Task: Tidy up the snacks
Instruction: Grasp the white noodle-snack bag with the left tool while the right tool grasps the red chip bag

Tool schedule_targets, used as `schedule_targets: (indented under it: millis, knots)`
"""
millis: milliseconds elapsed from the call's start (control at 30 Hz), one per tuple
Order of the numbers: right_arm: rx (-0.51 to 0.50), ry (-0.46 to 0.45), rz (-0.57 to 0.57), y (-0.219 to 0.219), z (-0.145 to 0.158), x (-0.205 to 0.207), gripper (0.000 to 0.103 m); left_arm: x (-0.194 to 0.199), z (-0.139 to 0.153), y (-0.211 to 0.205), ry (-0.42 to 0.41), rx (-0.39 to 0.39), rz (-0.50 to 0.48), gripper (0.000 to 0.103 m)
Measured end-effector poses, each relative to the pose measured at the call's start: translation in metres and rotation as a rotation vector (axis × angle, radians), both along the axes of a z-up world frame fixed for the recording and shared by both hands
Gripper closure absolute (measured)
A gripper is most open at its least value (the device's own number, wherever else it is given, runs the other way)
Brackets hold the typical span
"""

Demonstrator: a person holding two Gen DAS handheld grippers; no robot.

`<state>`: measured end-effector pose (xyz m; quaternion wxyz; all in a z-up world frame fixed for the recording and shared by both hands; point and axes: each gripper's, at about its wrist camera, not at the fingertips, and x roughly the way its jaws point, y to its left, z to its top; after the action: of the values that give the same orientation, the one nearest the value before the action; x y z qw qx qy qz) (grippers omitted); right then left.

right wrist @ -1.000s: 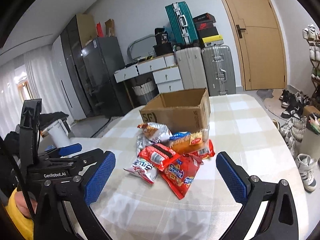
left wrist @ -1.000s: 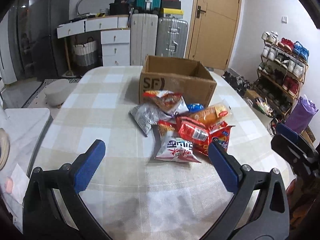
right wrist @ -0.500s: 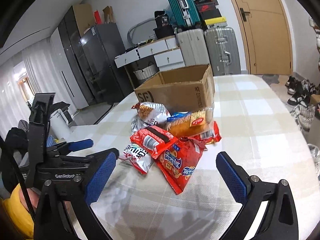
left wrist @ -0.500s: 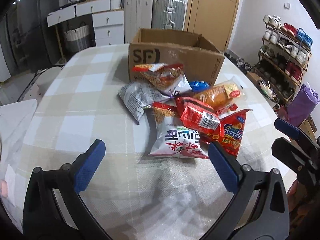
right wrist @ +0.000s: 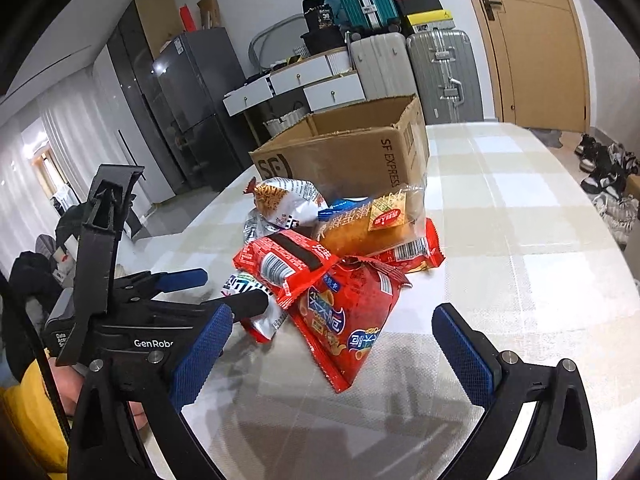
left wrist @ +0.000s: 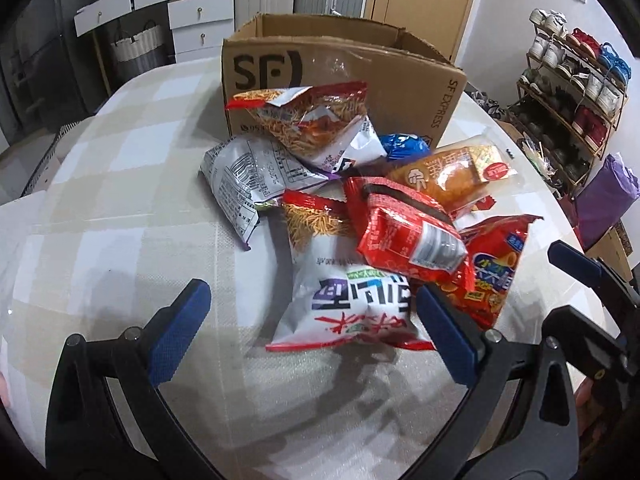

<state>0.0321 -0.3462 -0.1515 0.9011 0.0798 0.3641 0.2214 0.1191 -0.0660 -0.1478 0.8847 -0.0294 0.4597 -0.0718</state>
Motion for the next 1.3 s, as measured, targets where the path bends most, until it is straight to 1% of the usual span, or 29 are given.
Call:
schedule_targets:
  millis: [100, 267, 367, 467, 500, 533, 600, 667, 733, 800, 833, 933, 1000, 1267, 1300]
  knots:
    - [0.008, 0.018, -0.003, -0.002, -0.004, 0.004, 0.001, 0.008, -0.006, -0.002, 0.005, -0.006, 0.001, 0.001]
    - [0.006, 0.040, -0.007, -0.003, -0.010, 0.011, 0.001, 0.021, -0.008, -0.011, 0.013, -0.007, -0.028, 0.001]
    - [0.005, 0.051, -0.008, -0.004, -0.013, 0.014, 0.001, 0.030, -0.011, -0.012, 0.021, -0.027, -0.046, 0.001]
    - [-0.001, 0.066, -0.014, -0.005, -0.016, 0.018, 0.001, 0.037, -0.016, -0.007, 0.046, -0.056, -0.049, 0.002]
    - [-0.002, 0.071, -0.015, -0.005, -0.017, 0.019, 0.001, 0.039, -0.017, -0.004, 0.054, -0.069, -0.045, 0.007]
    - [-0.003, 0.073, -0.015, -0.005, -0.017, 0.020, 0.001, 0.040, -0.018, -0.002, 0.064, -0.083, -0.042, 0.015]
    - [-0.009, 0.077, -0.020, -0.004, -0.017, 0.021, 0.001, 0.045, -0.020, 0.001, 0.081, -0.127, -0.049, 0.021]
    - [-0.011, 0.083, -0.024, -0.003, -0.018, 0.023, 0.001, 0.048, -0.020, -0.001, 0.081, -0.145, -0.061, 0.027]
    - [-0.011, 0.093, -0.026, -0.001, -0.018, 0.025, 0.001, 0.048, -0.018, -0.004, 0.079, -0.160, -0.086, 0.044]
    - [-0.011, 0.099, -0.024, 0.000, -0.018, 0.026, 0.001, 0.045, -0.017, -0.010, 0.065, -0.142, -0.092, 0.045]
    - [-0.010, 0.101, -0.023, 0.000, -0.019, 0.026, 0.001, 0.046, -0.016, -0.010, 0.064, -0.144, -0.096, 0.047]
    - [-0.008, 0.105, -0.021, 0.003, -0.018, 0.026, 0.001, 0.047, -0.017, -0.008, 0.070, -0.182, -0.093, 0.051]
    - [-0.010, 0.107, -0.024, 0.004, -0.018, 0.026, 0.001, 0.047, -0.015, -0.005, 0.070, -0.187, -0.086, 0.052]
    - [-0.014, 0.119, -0.026, 0.009, -0.019, 0.024, 0.001, 0.036, -0.010, 0.010, 0.074, -0.199, -0.071, 0.053]
    - [-0.015, 0.124, -0.025, 0.010, -0.020, 0.024, 0.001, 0.035, -0.013, 0.009, 0.075, -0.200, -0.070, 0.053]
